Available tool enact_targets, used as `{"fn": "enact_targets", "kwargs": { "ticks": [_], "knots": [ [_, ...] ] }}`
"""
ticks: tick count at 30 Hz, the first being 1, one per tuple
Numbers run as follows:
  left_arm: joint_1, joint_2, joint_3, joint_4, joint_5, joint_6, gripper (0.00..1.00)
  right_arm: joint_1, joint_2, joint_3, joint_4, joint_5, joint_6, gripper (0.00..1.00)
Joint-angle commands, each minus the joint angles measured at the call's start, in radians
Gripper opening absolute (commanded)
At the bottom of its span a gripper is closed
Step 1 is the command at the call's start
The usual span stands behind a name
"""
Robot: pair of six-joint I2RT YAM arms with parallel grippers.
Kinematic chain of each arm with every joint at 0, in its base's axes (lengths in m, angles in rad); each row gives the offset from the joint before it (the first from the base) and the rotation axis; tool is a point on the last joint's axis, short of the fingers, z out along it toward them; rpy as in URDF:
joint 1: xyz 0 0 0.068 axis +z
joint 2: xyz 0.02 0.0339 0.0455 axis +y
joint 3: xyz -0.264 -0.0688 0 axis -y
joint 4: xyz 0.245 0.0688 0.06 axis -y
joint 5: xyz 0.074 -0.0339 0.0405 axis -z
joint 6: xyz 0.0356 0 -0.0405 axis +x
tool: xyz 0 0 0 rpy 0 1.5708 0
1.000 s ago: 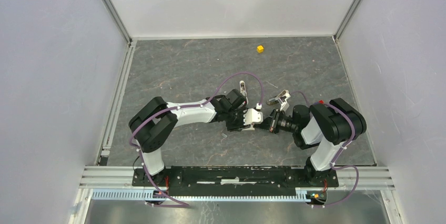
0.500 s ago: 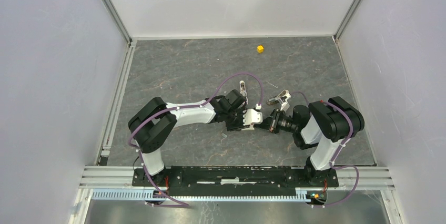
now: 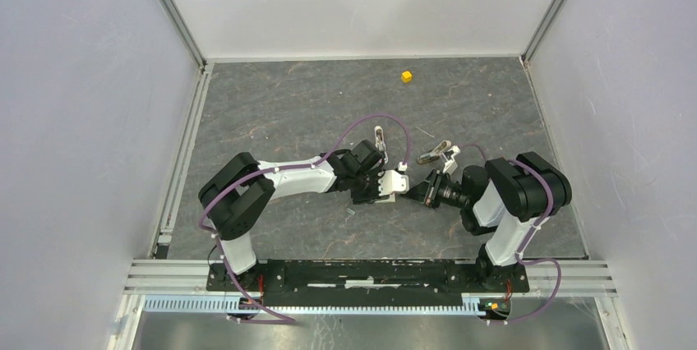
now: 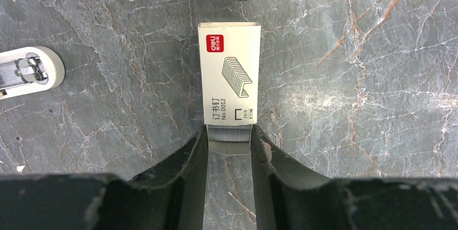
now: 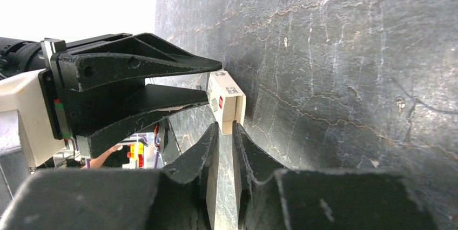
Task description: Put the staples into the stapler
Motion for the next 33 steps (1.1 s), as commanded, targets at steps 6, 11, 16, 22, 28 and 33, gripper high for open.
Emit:
{"fn": "enact_targets", "kwargs": {
  "ticks": [6,11,16,22,28,33],
  "knots": [
    [0.005,-0.025,-0.005,-0.039,-0.006,-0.004,0.38,0.042,-0.048,-0.014,0.100,0.060,-0.002,0.23],
    [0.005,-0.024,-0.016,-0.028,-0.001,-0.010,0.38,0.075,-0.029,0.015,0.108,0.066,0.008,0.24],
    [0.005,-0.022,-0.021,-0.020,0.003,-0.014,0.38,0.099,-0.022,0.031,0.075,0.086,-0.008,0.28],
    [0.005,-0.016,-0.017,-0.016,0.008,-0.014,0.38,0.104,-0.018,0.037,0.027,0.106,-0.037,0.28],
    [0.005,-0.014,-0.013,-0.017,0.008,-0.011,0.38,0.106,-0.032,0.049,-0.071,0.130,-0.097,0.30],
    [0.005,-0.009,-0.009,-0.015,0.011,-0.009,0.38,0.114,-0.026,0.057,-0.068,0.121,-0.093,0.28]
  ]
}}
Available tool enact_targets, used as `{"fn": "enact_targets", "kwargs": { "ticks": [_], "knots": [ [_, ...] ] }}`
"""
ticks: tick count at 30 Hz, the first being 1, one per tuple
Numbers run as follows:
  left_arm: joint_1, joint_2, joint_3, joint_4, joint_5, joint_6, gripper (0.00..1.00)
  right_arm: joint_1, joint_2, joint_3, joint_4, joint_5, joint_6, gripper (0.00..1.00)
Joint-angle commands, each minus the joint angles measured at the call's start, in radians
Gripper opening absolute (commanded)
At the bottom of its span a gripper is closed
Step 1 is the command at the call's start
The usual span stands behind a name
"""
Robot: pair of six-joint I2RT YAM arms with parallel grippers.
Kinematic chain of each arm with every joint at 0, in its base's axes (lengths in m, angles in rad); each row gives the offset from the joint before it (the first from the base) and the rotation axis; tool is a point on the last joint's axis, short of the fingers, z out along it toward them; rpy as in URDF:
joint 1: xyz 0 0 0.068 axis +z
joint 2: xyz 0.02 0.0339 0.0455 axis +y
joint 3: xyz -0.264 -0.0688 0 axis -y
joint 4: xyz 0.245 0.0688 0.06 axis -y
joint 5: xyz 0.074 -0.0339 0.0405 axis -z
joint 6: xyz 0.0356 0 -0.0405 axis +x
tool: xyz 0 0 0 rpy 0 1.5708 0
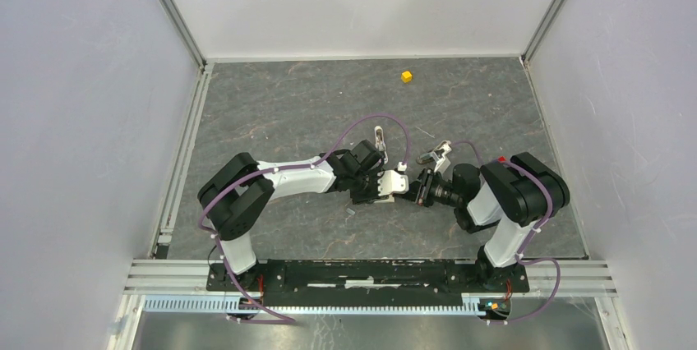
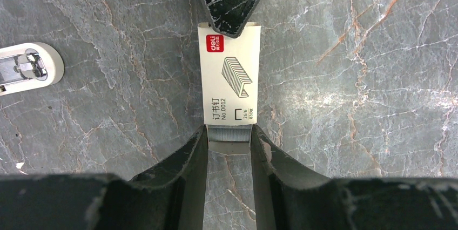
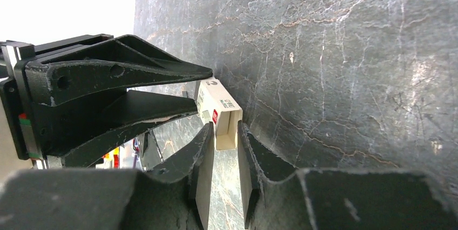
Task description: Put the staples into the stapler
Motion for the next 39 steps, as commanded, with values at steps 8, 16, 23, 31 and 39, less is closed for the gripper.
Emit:
{"fn": "enact_targets", "kwargs": {
  "ticks": [8,16,23,31,39],
  "knots": [
    [0.005,-0.002,-0.002,-0.012,0.014,-0.009,0.38,0.032,0.051,0.019,0.109,-0.009,0.036,0.21],
    [0.005,-0.004,-0.007,-0.008,0.012,-0.010,0.37,0.032,0.086,0.019,0.197,-0.029,0.086,0.13],
    [0.005,-0.011,-0.016,-0.016,-0.036,-0.005,0.36,0.023,0.084,0.010,0.154,-0.040,0.040,0.00],
    [0.006,-0.016,-0.019,-0.027,-0.050,0.001,0.34,-0.033,0.063,-0.029,0.125,-0.064,0.003,0.00],
    [0.008,-0.022,-0.025,-0.035,-0.062,0.013,0.34,-0.082,0.021,-0.055,0.019,-0.075,-0.058,0.00]
  ]
}}
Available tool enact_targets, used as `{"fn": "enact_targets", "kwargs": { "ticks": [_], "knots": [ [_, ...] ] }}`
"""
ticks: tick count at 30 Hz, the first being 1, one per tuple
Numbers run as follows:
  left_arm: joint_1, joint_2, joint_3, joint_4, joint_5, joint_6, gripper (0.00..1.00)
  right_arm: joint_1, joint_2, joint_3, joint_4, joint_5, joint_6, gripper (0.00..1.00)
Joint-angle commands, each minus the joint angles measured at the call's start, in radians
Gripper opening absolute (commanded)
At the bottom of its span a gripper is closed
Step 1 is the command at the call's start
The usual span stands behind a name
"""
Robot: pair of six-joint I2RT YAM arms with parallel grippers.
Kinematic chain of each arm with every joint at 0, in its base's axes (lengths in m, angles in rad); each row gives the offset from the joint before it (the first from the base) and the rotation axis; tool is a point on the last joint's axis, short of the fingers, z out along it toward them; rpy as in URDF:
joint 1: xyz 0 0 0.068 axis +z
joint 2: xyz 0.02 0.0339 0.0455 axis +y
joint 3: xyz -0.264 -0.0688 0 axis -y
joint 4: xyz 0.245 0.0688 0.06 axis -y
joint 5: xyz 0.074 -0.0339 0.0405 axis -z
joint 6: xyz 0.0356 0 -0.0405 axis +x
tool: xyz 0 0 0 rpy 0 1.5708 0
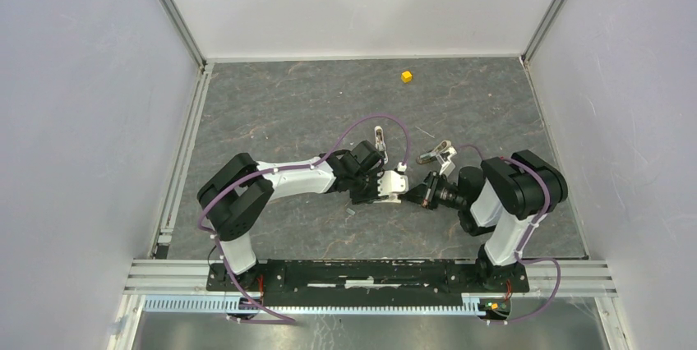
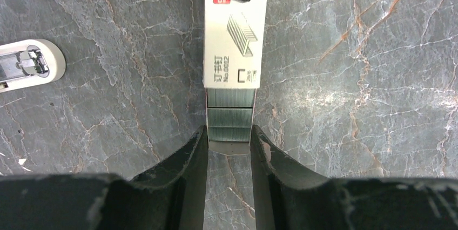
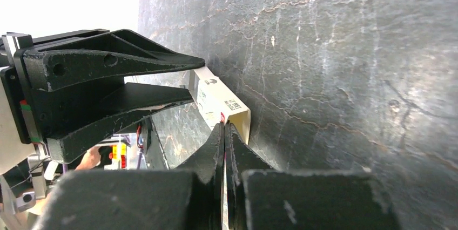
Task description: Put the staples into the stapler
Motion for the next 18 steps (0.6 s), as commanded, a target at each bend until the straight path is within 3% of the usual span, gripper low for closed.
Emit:
{"fn": "enact_targets", "kwargs": {
  "ticks": [1,9,12,14,16,17,18],
  "knots": [
    [0.008,-0.021,-0.023,-0.037,-0.040,0.016,0.34,-0.040,-0.042,-0.026,-0.081,-0.025,-0.086,0.00],
    [0.009,-0.033,-0.025,-0.030,-0.028,0.008,0.33,-0.086,-0.155,-0.035,-0.341,0.018,-0.231,0.00],
    [0.009,-0.046,-0.022,-0.019,-0.007,-0.015,0.38,-0.090,-0.202,-0.018,-0.448,0.051,-0.282,0.17],
    [0.009,-0.060,-0.019,-0.004,-0.005,-0.032,0.49,-0.091,-0.238,-0.015,-0.481,0.061,-0.289,0.23],
    [0.009,-0.084,-0.022,0.018,0.001,-0.047,0.67,-0.090,-0.281,-0.007,-0.533,0.076,-0.302,0.34],
    [0.010,-0.102,-0.023,0.031,0.000,-0.053,0.97,-0.090,-0.305,0.001,-0.568,0.087,-0.315,0.38],
    [0.011,-0.119,-0.023,0.041,-0.005,-0.059,1.00,-0.090,-0.334,0.012,-0.613,0.104,-0.333,0.40]
  ]
}}
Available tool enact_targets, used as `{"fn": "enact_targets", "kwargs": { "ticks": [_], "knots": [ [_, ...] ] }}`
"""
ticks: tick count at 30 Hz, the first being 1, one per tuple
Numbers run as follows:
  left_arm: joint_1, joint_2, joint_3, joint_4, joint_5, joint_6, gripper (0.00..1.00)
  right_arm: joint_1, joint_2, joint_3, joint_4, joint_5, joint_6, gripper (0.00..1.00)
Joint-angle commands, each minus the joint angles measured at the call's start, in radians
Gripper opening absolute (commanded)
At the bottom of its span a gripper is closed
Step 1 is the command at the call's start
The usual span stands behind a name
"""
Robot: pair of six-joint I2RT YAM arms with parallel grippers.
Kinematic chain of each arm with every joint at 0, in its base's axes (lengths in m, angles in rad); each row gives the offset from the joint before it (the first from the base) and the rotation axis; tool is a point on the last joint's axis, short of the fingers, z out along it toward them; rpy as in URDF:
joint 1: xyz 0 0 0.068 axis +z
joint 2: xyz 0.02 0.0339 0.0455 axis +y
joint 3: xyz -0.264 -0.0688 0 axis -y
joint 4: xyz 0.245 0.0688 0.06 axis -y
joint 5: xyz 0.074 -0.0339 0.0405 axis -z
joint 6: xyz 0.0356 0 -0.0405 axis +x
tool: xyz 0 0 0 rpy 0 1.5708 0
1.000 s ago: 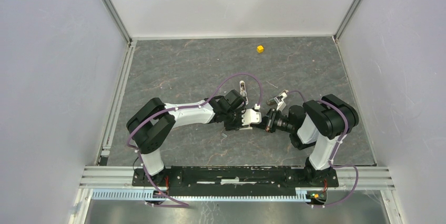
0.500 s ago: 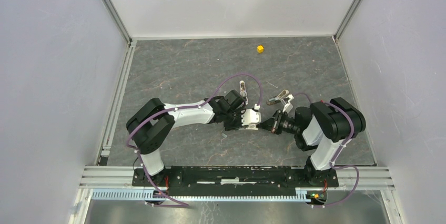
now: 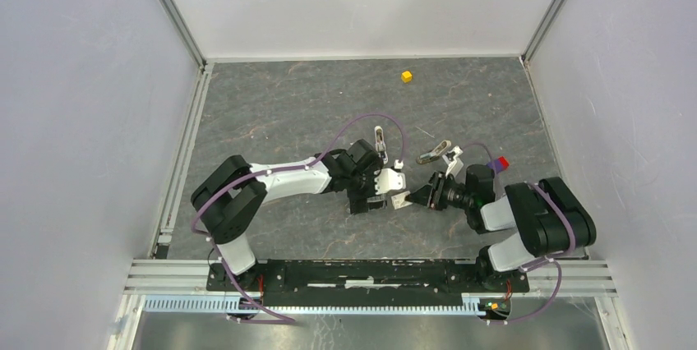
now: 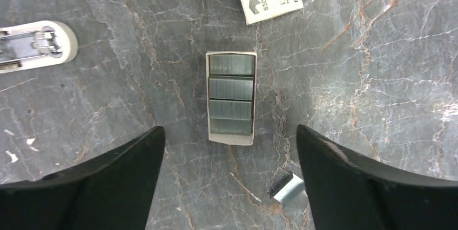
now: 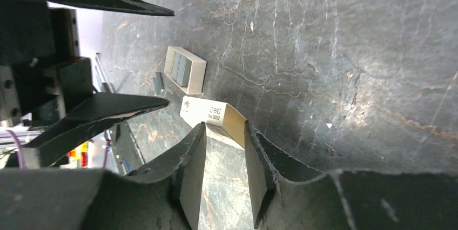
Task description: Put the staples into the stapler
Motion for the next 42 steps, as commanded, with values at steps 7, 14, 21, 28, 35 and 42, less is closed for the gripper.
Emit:
{"fn": "enact_targets", "kwargs": {
  "ticks": [7,14,21,28,35,42],
  "knots": [
    [0.045,-0.247,-0.037,0.139,-0.060,-0.132,1.00,-0.001,-0.254,0.095,-0.468,0.221,-0.200,0.50],
    [0.159,-0.460,-0.118,0.200,-0.081,-0.359,1.00,0.065,-0.350,0.169,-0.614,0.302,-0.212,0.47],
    [0.170,-0.741,-0.211,0.095,-0.256,-0.482,1.00,0.174,-0.433,0.221,-0.664,0.388,-0.262,0.48],
    [0.170,-1.021,-0.271,-0.047,-0.605,-0.679,1.00,0.424,-0.407,0.382,-0.783,0.683,-0.328,0.49],
    [0.170,-1.253,-0.311,-0.124,-0.747,-0.696,1.00,0.626,-0.259,0.493,-0.750,0.724,-0.352,0.40],
    [0.170,-1.388,-0.333,-0.116,-0.798,-0.645,1.00,0.833,-0.068,0.660,-0.853,0.909,-0.375,0.44]
  ]
}}
